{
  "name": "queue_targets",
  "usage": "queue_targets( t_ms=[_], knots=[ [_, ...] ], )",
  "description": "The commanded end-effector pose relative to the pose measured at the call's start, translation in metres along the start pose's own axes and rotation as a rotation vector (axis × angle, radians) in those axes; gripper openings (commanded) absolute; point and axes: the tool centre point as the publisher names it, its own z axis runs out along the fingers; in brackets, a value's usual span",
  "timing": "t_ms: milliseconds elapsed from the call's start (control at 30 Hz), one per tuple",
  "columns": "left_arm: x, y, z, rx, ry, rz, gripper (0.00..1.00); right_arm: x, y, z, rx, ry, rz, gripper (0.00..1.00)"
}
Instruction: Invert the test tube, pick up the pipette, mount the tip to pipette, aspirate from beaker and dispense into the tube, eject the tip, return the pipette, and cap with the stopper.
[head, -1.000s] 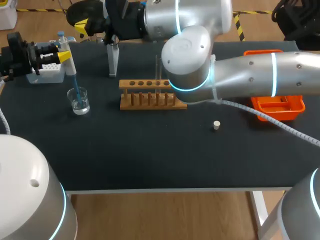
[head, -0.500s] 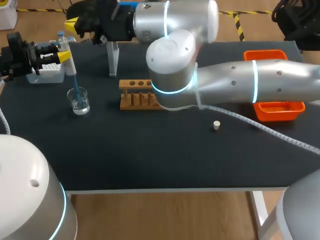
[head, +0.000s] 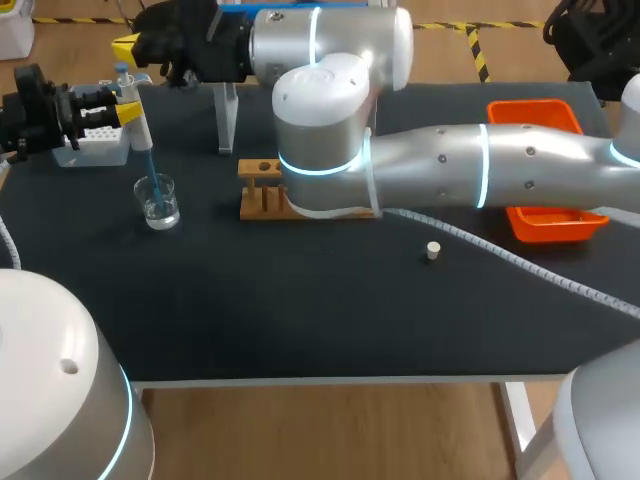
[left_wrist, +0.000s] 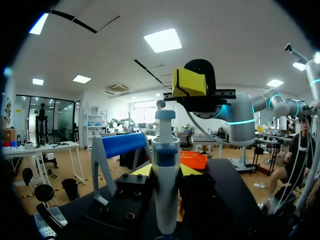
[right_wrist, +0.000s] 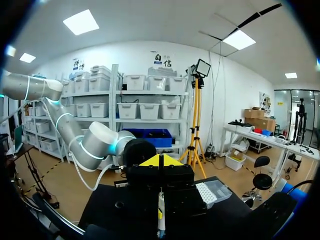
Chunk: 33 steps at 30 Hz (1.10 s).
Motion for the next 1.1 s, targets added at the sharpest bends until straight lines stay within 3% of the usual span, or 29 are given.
queue_targets(
  t_ms=[33,1100],
  knots=[
    [-0.001,0.001,-0.001,0.003,0.004,0.001,0.00,-0.002,-0.004,0.014,-0.096,-0.004,0.002,0.00],
    [-0.001,0.001,-0.001,0.003,0.004,0.001,0.00,-0.007,-0.020,0.025,-0.083,-0.001,0.018,0.00]
  ],
)
